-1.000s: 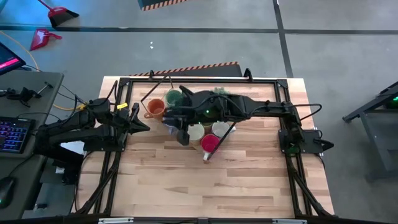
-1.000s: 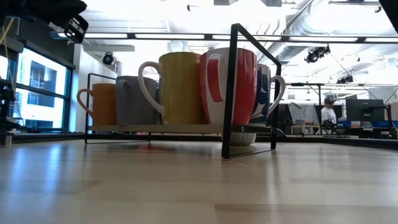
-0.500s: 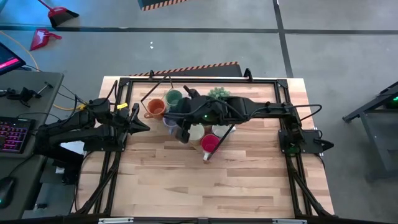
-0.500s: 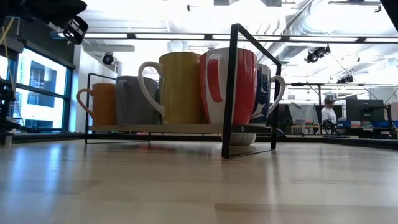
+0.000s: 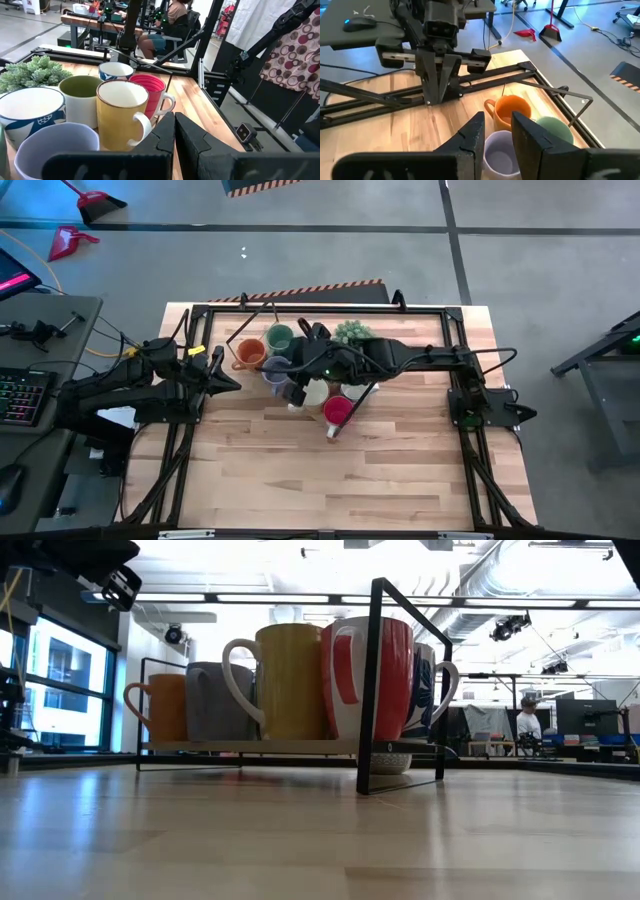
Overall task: Place coffee mugs
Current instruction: Adjust the yellow mug on the shelf
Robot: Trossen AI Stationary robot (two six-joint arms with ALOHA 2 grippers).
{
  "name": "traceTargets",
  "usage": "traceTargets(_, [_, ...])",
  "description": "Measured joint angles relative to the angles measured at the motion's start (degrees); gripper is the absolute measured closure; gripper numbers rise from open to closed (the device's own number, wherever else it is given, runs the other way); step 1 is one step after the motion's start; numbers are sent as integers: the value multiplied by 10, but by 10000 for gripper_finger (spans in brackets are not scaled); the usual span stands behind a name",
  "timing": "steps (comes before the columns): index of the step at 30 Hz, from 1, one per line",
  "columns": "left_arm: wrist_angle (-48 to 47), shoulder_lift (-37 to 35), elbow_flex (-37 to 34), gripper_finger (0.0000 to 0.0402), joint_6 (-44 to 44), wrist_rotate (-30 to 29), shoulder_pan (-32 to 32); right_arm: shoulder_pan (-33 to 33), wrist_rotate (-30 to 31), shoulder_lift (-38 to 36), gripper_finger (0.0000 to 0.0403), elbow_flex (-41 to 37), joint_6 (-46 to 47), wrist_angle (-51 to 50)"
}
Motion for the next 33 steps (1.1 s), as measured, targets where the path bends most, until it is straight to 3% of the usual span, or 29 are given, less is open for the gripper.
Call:
traceTargets(10, [0, 0, 0, 401, 1, 0, 0, 72, 133, 0, 327, 0, 5, 9])
traceTargets(13, [0, 0, 0, 401, 1, 0, 0, 89, 146, 0, 327, 0, 15, 12])
traceTargets(27, [0, 0, 0, 401, 1, 0, 0, 88, 73, 0, 327, 0, 35, 35])
traceTargets(33, [0, 0, 0, 401, 1, 0, 0, 61, -15, 6, 327, 1, 95, 65])
